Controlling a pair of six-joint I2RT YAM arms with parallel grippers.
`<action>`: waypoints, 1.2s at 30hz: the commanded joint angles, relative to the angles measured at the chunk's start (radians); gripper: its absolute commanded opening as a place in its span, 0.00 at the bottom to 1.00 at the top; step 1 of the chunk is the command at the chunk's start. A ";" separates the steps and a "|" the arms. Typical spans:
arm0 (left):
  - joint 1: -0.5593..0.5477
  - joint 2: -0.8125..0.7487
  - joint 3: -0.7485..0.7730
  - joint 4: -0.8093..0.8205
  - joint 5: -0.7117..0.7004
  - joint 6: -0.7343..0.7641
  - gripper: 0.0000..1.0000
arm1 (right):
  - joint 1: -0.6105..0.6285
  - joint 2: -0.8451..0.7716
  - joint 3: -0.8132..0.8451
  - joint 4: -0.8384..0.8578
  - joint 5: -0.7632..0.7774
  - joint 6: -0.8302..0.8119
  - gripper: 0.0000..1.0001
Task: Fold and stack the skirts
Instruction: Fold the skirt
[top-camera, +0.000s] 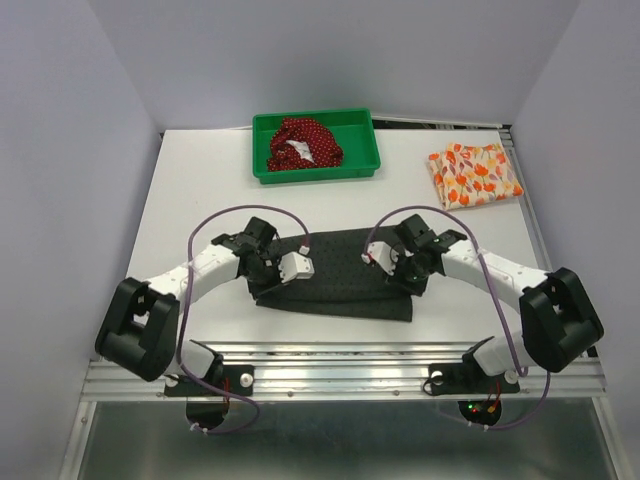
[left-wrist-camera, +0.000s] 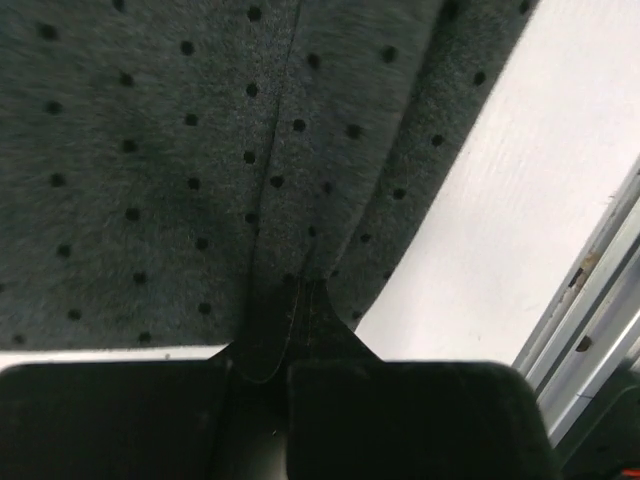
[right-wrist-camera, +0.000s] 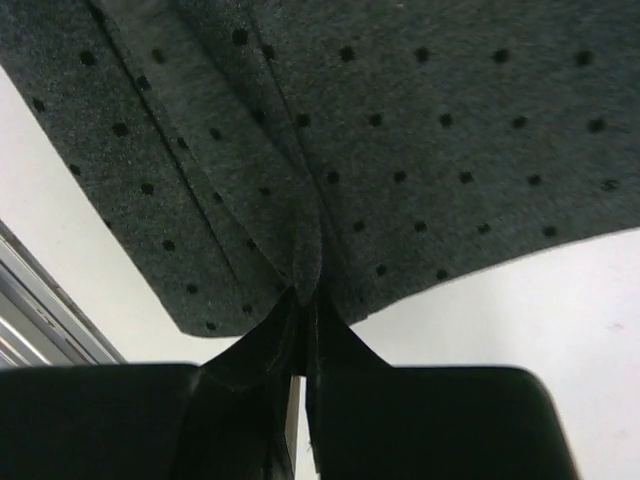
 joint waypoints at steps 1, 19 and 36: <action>0.000 0.052 -0.021 0.065 -0.061 -0.020 0.00 | 0.036 0.006 -0.045 0.094 -0.008 0.039 0.07; 0.000 -0.153 0.205 -0.075 0.062 -0.096 0.54 | 0.006 -0.083 0.166 -0.077 -0.104 0.201 0.63; 0.033 0.270 0.226 0.093 -0.007 -0.295 0.35 | -0.003 0.263 0.126 0.018 -0.173 0.380 0.40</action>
